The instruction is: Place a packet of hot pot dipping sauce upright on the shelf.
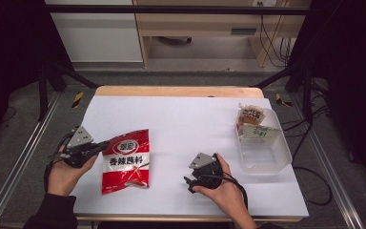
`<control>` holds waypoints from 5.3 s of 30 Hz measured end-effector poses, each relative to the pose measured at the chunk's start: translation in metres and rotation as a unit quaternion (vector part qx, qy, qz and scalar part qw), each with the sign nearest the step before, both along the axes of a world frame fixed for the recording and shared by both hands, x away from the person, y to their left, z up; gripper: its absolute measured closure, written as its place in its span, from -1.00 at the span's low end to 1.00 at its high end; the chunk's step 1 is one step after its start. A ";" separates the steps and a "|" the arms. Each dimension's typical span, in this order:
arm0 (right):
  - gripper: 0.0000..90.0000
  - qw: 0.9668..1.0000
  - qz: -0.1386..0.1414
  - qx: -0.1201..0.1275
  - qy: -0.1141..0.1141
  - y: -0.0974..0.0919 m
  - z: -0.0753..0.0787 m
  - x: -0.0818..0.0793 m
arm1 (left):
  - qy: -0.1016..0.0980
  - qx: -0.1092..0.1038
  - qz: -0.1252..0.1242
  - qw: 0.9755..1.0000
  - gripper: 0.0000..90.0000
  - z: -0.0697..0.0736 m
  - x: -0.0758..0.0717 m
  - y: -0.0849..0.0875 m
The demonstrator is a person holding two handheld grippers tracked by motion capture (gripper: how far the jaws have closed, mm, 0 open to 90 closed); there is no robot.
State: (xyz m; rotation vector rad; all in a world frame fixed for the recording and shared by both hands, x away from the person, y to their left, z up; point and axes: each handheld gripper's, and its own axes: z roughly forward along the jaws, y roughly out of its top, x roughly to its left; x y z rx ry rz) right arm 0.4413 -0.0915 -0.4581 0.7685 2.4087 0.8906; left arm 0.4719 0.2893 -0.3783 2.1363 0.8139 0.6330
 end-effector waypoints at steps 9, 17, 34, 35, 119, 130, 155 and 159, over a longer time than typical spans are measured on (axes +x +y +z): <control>-0.65 1.000 0.014 -0.007 -0.002 0.011 0.044 0.008 | -0.013 0.021 -0.054 0.998 1.00 0.015 0.016 -0.045; -0.53 0.999 0.031 -0.026 0.005 0.018 0.073 0.025 | -0.015 0.022 -0.069 0.997 1.00 0.008 0.012 -0.055; -0.61 0.996 0.072 -0.035 0.037 0.035 0.092 0.044 | -0.030 0.014 -0.080 0.996 1.00 0.018 0.003 -0.061; -0.58 0.996 0.075 -0.037 0.039 0.037 0.092 0.045 | -0.030 0.014 -0.080 0.996 1.00 0.018 0.003 -0.062; 1.00 0.985 0.151 -0.070 0.042 0.017 0.188 0.062 | 0.003 -0.053 0.027 0.998 -0.82 -0.052 0.009 -0.005; 0.99 0.986 0.144 -0.077 0.024 -0.007 0.208 0.053 | 0.026 -0.018 0.027 0.999 -0.82 -0.068 0.011 -0.011; 0.99 0.993 0.100 -0.065 -0.022 -0.074 0.247 0.032 | 0.027 -0.026 0.043 0.998 -0.83 -0.068 0.012 -0.004; 0.99 0.994 0.087 -0.061 -0.024 -0.085 0.250 0.028 | 0.027 -0.030 0.048 0.998 -0.83 -0.068 0.012 -0.001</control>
